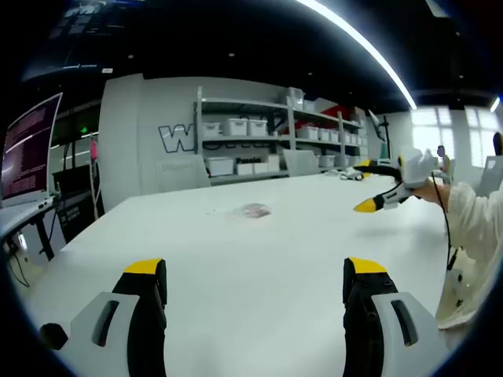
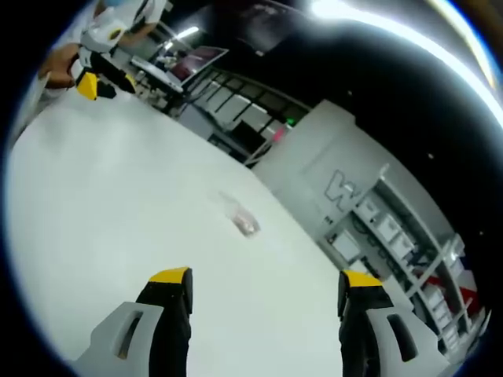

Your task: Open the resealable bag by pulling the two sides of the seal apart until the entire bag opening is separated and visibly accessible.

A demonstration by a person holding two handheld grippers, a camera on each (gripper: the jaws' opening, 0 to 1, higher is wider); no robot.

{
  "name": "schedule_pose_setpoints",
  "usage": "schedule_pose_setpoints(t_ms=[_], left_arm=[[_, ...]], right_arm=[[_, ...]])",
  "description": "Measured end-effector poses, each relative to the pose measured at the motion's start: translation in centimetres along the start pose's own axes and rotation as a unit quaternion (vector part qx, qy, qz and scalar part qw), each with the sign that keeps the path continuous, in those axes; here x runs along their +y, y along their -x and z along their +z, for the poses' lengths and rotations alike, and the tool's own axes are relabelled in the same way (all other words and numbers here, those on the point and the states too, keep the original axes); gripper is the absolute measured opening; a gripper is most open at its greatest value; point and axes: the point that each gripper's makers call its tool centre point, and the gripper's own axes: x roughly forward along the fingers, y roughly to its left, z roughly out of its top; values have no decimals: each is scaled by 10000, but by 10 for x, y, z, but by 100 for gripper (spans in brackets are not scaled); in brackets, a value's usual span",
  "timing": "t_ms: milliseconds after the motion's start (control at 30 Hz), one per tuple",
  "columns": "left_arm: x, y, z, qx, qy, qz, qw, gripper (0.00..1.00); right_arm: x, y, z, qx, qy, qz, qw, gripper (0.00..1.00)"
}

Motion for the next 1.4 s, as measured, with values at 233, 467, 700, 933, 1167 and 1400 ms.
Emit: schedule_pose_setpoints(t_ms=[233, 467, 700, 933, 1167, 1400], left_arm=[[1, 0, -1, 2, 13, 11, 10000, 93], [0, 0, -2, 7, 26, 0, 10000, 93], [2, 0, -3, 6, 40, 16, 10000, 93], [5, 2, -2, -6, 45, 43, 10000, 93], [4, 2, -3, 2, 44, 36, 10000, 93], [3, 2, 0, -17, 33, 24, 10000, 93]], right_arm=[[2, -7, 3, -36, 38, 42, 10000, 74], [5, -14, 9, -80, 78, 95, 9999, 74], [7, -17, 9, -45, 162, 138, 9998, 74], [9, -21, 8, -3, 251, 181, 9995, 73], [9, -23, 9, 9, 338, 190, 9992, 73], [9, -28, 14, -35, 342, 217, 9992, 73]])
